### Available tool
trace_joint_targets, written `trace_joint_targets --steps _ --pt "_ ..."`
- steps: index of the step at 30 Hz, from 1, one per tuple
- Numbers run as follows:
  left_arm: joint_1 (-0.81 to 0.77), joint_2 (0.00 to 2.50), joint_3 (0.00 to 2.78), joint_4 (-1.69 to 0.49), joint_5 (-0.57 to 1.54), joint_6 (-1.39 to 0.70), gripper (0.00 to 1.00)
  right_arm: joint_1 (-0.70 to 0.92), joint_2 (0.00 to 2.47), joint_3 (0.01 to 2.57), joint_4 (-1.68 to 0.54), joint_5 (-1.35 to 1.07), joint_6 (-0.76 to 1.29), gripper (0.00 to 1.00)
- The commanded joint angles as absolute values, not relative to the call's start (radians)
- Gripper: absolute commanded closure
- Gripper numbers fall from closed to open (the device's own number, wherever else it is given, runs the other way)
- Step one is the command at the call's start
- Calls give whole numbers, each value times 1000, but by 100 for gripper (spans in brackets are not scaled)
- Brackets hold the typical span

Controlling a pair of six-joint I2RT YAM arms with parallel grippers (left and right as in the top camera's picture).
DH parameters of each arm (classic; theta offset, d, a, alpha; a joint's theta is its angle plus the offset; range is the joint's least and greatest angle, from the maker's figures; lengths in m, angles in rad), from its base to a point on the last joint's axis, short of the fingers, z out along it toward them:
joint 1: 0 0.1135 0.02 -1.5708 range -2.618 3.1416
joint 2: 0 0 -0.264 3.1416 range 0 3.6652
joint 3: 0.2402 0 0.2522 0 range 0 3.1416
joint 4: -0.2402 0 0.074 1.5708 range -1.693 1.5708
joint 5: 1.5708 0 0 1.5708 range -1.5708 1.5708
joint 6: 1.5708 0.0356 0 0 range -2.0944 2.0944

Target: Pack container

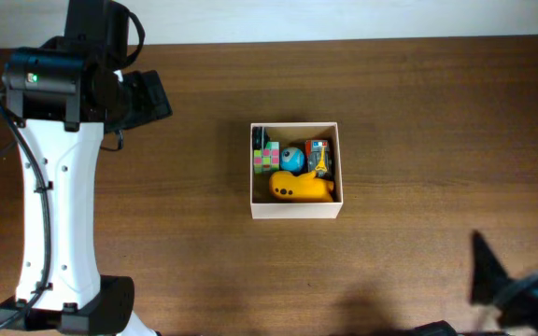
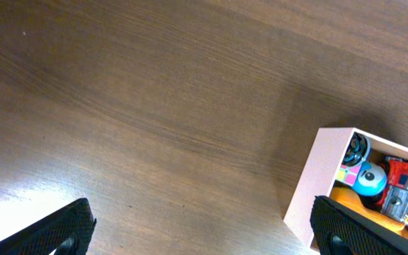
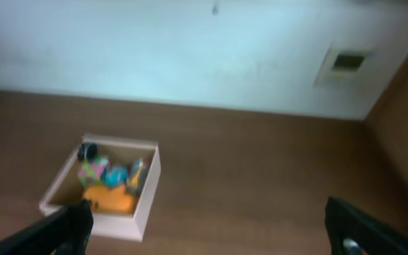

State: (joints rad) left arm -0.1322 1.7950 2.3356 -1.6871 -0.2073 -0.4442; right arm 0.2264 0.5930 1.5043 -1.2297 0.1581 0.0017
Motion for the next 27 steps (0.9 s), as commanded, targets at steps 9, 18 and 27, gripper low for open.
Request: trace_joint_targets --steps 9,18,27 --pt "-131 1800 2339 -1687 -206 -428 1 114 160 728 -912 -36 46 1" --pt "-131 1800 2339 -1687 -206 -428 1 115 28 417 -856 -53 46 1" --pt "-131 1800 2339 -1687 -206 -428 1 115 3 234 -774 -53 45 1"
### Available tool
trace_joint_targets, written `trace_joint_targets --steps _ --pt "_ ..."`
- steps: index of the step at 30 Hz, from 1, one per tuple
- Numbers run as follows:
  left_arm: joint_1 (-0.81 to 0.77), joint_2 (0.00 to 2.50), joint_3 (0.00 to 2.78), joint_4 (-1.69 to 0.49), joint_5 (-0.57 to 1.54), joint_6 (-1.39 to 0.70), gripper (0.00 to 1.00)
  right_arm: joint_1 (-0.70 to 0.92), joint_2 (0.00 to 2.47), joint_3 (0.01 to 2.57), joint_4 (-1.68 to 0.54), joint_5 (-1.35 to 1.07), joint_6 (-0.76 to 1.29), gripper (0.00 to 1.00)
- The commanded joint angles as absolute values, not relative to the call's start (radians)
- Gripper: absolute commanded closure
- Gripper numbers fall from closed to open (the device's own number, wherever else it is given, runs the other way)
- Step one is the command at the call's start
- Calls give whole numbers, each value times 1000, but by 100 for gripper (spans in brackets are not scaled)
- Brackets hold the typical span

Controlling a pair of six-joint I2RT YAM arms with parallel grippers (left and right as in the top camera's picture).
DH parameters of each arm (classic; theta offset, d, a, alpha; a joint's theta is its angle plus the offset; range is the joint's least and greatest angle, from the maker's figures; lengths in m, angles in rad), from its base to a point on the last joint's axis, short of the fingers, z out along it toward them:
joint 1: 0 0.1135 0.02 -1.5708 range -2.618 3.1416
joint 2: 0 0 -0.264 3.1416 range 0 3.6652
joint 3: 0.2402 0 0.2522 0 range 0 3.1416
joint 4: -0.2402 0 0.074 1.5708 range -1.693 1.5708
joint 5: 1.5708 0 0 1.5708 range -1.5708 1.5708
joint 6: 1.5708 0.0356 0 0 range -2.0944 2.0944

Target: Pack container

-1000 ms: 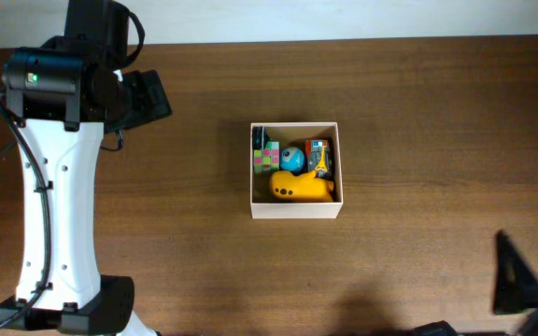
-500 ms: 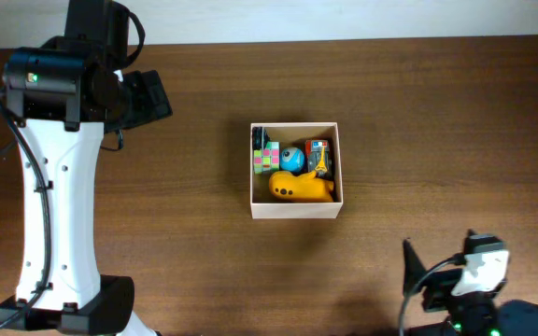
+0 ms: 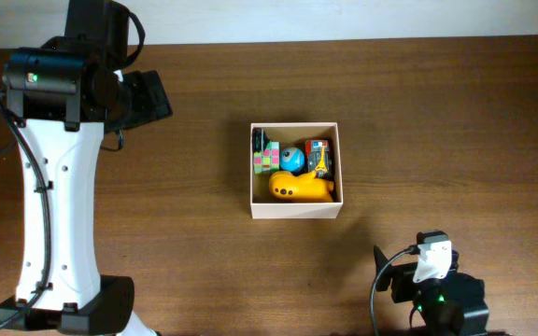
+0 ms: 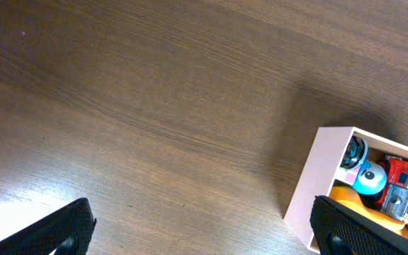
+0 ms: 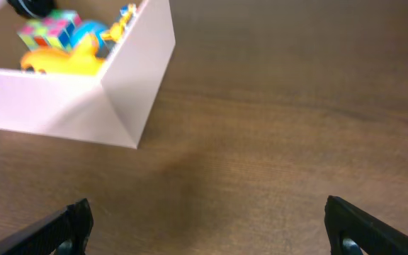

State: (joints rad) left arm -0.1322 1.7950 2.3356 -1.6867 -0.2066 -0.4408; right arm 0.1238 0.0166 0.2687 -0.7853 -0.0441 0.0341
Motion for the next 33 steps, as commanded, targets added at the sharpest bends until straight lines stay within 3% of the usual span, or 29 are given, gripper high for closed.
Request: trace_joint_targets --steps 1,33 --pt "-131 1800 2339 -1687 -206 -428 1 115 3 221 -772 -53 45 1" --pt "-131 1800 2339 -1687 -206 -428 1 117 4 179 -771 -52 45 1"
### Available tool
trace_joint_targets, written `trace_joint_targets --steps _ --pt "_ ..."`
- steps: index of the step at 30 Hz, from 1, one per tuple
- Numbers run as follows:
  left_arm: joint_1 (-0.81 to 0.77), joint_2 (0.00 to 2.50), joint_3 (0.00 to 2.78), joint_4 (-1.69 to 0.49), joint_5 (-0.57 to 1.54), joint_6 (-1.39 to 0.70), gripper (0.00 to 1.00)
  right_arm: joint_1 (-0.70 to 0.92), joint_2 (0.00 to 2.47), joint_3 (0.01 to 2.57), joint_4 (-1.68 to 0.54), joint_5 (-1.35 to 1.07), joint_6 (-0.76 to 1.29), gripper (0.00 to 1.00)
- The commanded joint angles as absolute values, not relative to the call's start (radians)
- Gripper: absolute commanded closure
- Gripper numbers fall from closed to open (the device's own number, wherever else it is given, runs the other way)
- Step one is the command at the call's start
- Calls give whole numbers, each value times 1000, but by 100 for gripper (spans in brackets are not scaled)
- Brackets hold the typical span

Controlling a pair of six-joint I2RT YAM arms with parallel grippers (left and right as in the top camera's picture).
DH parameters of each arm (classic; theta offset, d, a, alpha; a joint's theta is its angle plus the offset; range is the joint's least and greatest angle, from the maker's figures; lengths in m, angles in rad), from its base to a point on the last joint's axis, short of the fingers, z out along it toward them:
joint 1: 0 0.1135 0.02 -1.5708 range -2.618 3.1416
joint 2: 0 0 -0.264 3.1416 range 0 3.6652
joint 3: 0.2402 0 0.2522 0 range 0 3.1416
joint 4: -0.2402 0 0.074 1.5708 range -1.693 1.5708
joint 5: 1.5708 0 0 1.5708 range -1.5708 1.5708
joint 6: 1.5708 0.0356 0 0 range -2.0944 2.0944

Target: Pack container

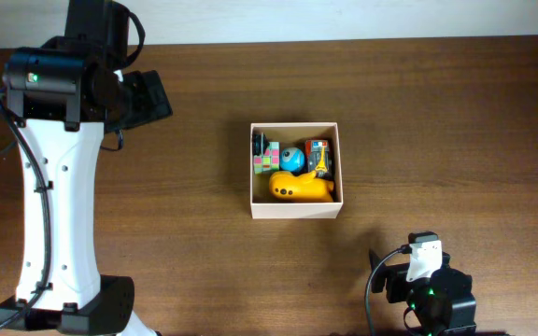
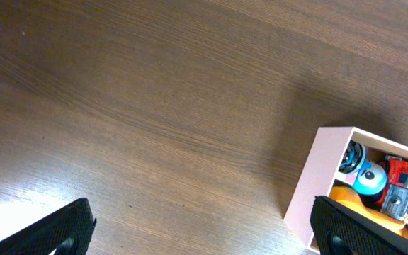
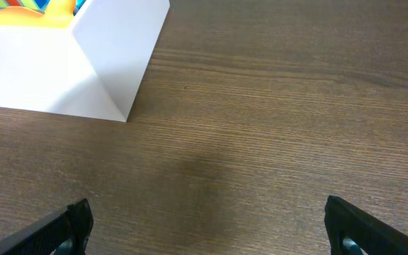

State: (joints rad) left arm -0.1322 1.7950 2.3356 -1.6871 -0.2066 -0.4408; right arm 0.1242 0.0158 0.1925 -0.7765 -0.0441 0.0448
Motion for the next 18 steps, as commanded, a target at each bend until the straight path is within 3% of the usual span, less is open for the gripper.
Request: trace_joint_targets --steps 1,8,12,18 --pt "-131 1800 2339 -1687 -205 -428 1 117 4 179 -771 -52 45 1" --pt "-131 1795 2339 -1687 -211 -421 1 117 4 179 -771 -52 45 1" --pt "-131 1737 2288 -1631 -350 -391 1 117 4 179 -771 -52 45 1" --pt "-131 1460 1921 -1184 -400 -342 1 117 4 179 -771 -52 45 1"
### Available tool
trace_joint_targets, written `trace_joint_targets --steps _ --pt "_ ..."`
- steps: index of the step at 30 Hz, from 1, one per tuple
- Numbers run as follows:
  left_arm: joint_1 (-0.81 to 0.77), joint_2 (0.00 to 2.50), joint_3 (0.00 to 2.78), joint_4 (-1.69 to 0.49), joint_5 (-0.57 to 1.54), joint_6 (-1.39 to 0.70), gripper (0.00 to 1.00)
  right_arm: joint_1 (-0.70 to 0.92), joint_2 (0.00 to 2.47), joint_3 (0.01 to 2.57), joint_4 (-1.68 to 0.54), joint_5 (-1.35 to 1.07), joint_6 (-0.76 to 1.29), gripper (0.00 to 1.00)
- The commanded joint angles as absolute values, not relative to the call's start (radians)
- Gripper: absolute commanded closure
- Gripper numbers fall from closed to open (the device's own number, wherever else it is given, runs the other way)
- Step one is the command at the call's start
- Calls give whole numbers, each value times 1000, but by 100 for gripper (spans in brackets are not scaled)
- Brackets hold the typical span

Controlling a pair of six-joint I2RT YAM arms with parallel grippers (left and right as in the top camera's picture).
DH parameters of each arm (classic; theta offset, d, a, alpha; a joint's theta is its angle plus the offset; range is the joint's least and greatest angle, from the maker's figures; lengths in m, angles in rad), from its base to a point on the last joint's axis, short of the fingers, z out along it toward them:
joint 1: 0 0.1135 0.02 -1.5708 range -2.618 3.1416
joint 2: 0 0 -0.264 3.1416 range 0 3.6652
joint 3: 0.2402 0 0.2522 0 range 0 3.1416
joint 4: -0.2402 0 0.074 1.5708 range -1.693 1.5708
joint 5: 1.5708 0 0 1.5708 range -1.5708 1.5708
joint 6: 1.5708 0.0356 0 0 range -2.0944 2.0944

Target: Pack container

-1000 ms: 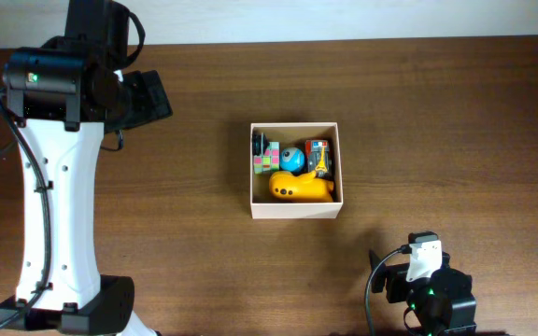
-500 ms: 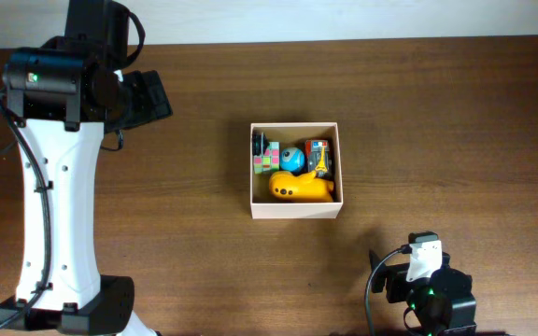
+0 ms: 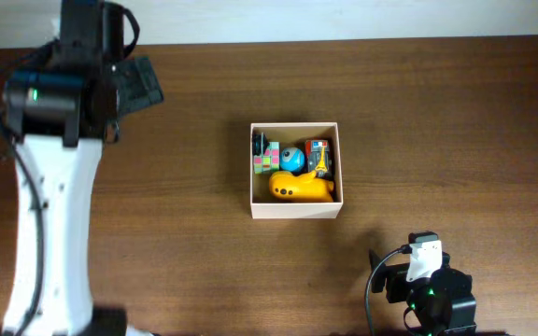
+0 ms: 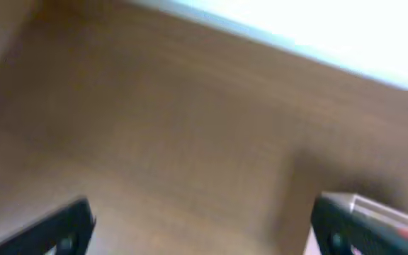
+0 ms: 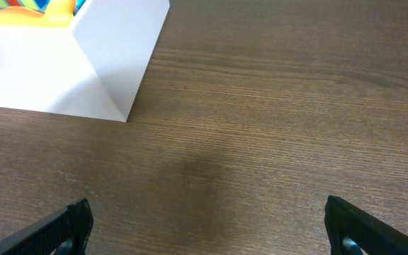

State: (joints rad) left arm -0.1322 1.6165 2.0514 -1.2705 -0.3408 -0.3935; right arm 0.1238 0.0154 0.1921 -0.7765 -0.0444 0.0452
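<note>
A white open box [image 3: 295, 211] stands mid-table, holding a yellow toy [image 3: 300, 189], a blue ball [image 3: 293, 159], a colourful cube [image 3: 266, 157] and a red item [image 3: 318, 149]. My left gripper [image 3: 143, 84] hovers far left of the box; in its blurred wrist view it [image 4: 200, 241] is open over bare wood, the box corner [image 4: 377, 212] at the right edge. My right gripper [image 5: 207, 237] is open, low over the table in front of the box wall [image 5: 48, 64]. The right arm [image 3: 425, 289] sits folded at the front edge.
The brown wooden table [image 3: 456, 121] stretches around the box on all sides. A pale wall strip [image 4: 317, 28] runs along the table's far edge. The left arm's white link [image 3: 54, 215] stretches down the left side.
My left arm has moved: its wrist view is now blurred and tilted up toward the far wall, and the arm looks shifted in the overhead view. The right arm and the box are unchanged.
First my right arm was a blur at the front right corner, its camera looking at the box from afar. Then it sat folded at the front edge, close to the box wall, and lower still afterwards. The left arm stayed still until now.
</note>
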Motion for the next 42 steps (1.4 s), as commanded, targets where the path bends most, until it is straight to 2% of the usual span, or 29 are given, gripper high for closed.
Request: trace_joint_targets --steps 1,5,8,20,30,42 --pt "-130 1403 1838 -1107 -401 -342 1 117 4 179 -771 -52 45 1" --pt "-112 1161 1488 -862 -399 -342 1 117 4 179 -771 -52 45 1" --pt "-101 999 1263 -763 -397 -342 1 117 4 179 -770 -52 45 1" --pt "15 438 636 -748 -289 -344 1 117 4 179 -771 -52 45 1" --pt "27 189 395 -747 -280 -344 1 117 4 179 -771 -52 45 1" --pt "27 46 256 -747 -280 -344 1 117 4 179 -771 -52 45 1"
